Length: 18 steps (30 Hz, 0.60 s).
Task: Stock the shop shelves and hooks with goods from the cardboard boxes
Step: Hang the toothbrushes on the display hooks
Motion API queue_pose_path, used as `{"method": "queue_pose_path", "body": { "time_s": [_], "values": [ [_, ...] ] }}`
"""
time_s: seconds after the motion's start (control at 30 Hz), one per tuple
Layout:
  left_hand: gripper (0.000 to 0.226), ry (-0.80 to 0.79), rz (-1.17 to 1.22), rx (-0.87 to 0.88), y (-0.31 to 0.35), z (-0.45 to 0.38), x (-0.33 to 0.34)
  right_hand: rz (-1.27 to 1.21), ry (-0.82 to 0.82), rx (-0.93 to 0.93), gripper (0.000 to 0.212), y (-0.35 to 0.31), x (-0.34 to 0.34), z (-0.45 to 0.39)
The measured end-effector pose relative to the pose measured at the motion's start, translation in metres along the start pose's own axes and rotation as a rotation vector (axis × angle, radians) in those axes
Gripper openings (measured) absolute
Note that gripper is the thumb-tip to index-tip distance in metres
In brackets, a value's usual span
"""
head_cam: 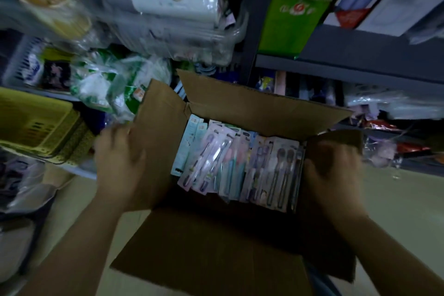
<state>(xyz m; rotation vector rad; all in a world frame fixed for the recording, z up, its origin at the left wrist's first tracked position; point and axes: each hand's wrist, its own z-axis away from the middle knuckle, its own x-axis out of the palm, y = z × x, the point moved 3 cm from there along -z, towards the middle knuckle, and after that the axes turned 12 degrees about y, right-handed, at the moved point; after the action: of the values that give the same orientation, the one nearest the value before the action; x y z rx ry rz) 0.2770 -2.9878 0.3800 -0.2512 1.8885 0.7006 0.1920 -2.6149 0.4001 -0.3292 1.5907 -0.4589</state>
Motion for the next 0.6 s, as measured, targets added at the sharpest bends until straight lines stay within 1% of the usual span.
{"method": "queue_pose_path", "body": {
  "time_s": [0.03,0.07,0.1,0.13,0.17,0.2,0.23,0.27,0.3,0.33,0.4,0.53,0.6],
  "values": [
    [0.048,0.077,-0.027,-0.091,-0.013,-0.006,-0.007,0.03,0.076,0.044,0.051,0.012,-0.011,0.002],
    [0.054,0.097,-0.027,-0.192,-0.022,-0.01,-0.013,0.049,0.109,0.117,0.06,0.027,-0.017,0.003],
    [0.058,0.047,-0.002,-0.265,-0.03,-0.012,-0.012,0.045,0.101,0.206,0.07,0.039,-0.019,0.005],
    [0.053,-0.068,0.092,-0.347,-0.04,-0.013,-0.007,0.001,0.072,0.315,0.075,0.053,-0.016,0.007],
    [0.035,-0.19,0.228,-0.431,-0.044,-0.013,-0.002,-0.081,0.029,0.43,0.074,0.064,-0.01,0.009],
    [0.018,-0.298,0.335,-0.512,-0.046,-0.01,0.001,-0.164,-0.016,0.535,0.066,0.072,-0.004,0.013],
    [0.009,-0.367,0.372,-0.552,-0.047,-0.007,0.005,-0.215,-0.046,0.605,0.052,0.077,0.002,0.016],
    [0.004,-0.409,0.329,-0.544,-0.047,-0.003,0.008,-0.229,-0.045,0.633,0.038,0.079,0.006,0.019],
    [0.01,-0.434,0.278,-0.51,-0.043,0.001,0.01,-0.215,-0.026,0.635,0.027,0.079,0.008,0.02],
    [0.016,-0.43,0.232,-0.473,-0.038,0.004,0.012,-0.183,-0.001,0.625,0.023,0.078,0.009,0.021],
    [0.022,-0.406,0.215,-0.411,-0.023,0.006,0.013,-0.096,0.02,0.594,0.023,0.077,0.009,0.021],
    [0.028,-0.371,0.062,-0.238,-0.008,0.002,0.018,-0.003,-0.086,0.577,0.025,0.082,0.012,0.02],
    [0.028,-0.336,-0.002,-0.185,-0.003,0.004,0.019,0.003,-0.054,0.555,0.024,0.085,0.009,0.019]
  ]
}}
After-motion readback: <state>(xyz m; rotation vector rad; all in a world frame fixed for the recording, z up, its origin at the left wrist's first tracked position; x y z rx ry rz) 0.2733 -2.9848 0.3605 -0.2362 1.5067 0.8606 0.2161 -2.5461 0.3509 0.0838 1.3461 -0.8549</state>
